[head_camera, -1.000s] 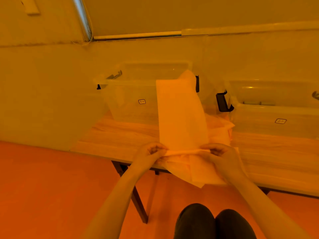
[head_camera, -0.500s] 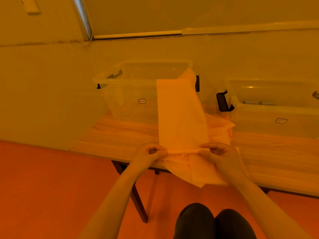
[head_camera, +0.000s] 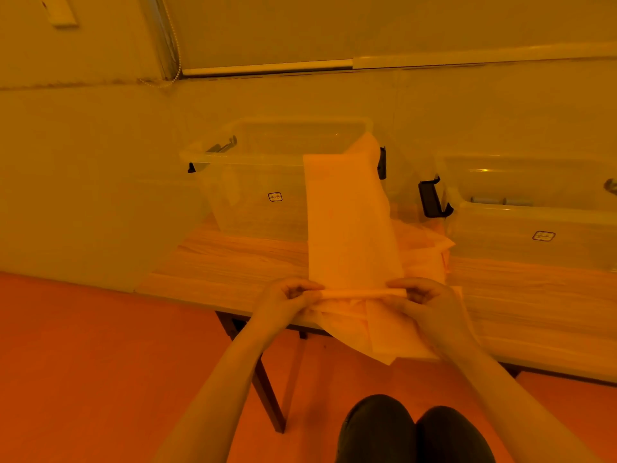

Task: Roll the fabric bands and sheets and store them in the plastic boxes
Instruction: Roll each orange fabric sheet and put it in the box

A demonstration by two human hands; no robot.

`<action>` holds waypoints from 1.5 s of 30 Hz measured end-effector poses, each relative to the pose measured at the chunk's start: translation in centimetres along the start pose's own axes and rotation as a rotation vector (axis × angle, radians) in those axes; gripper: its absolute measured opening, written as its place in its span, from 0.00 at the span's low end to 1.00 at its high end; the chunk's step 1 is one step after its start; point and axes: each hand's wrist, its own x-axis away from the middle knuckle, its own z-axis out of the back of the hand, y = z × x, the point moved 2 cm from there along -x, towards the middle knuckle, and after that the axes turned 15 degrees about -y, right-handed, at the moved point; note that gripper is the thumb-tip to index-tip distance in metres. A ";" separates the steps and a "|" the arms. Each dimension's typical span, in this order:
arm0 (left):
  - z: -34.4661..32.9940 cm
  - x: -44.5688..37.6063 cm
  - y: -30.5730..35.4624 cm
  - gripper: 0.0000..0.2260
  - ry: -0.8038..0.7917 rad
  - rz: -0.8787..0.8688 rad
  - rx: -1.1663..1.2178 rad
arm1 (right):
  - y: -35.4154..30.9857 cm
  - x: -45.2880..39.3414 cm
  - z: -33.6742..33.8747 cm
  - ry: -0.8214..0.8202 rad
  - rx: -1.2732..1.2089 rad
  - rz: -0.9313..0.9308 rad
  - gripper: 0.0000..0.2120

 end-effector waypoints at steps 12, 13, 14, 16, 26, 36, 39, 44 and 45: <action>-0.1 0.1 0.1 0.05 -0.014 -0.009 -0.022 | 0.3 -0.2 0.1 0.024 0.024 0.026 0.08; -0.1 0.1 0.1 0.04 -0.017 -0.004 -0.031 | 0.4 -0.3 0.1 0.024 0.007 0.024 0.10; -0.2 0.1 0.1 0.04 -0.020 -0.001 -0.034 | 0.4 -0.3 0.2 0.025 -0.009 0.023 0.11; -0.3 0.1 0.1 0.04 -0.020 0.001 -0.017 | 0.5 -0.4 0.2 0.029 -0.016 0.027 0.11; 0.0 0.4 0.3 0.07 -0.008 -0.037 0.081 | 0.9 -0.6 0.3 0.056 -0.026 0.026 0.10; -0.3 -0.1 0.1 0.05 0.022 -0.045 0.052 | 0.9 -0.4 0.4 0.060 -0.022 0.026 0.12; -0.4 0.0 0.3 0.05 0.003 -0.051 0.066 | 0.9 -0.4 0.4 0.086 0.035 0.023 0.10; -0.3 0.1 0.3 0.05 -0.031 -0.058 0.056 | 0.7 -0.3 0.4 0.102 0.070 0.040 0.07; -0.4 0.0 0.3 0.04 -0.024 -0.057 0.044 | 0.6 -0.3 0.4 0.098 0.076 0.039 0.08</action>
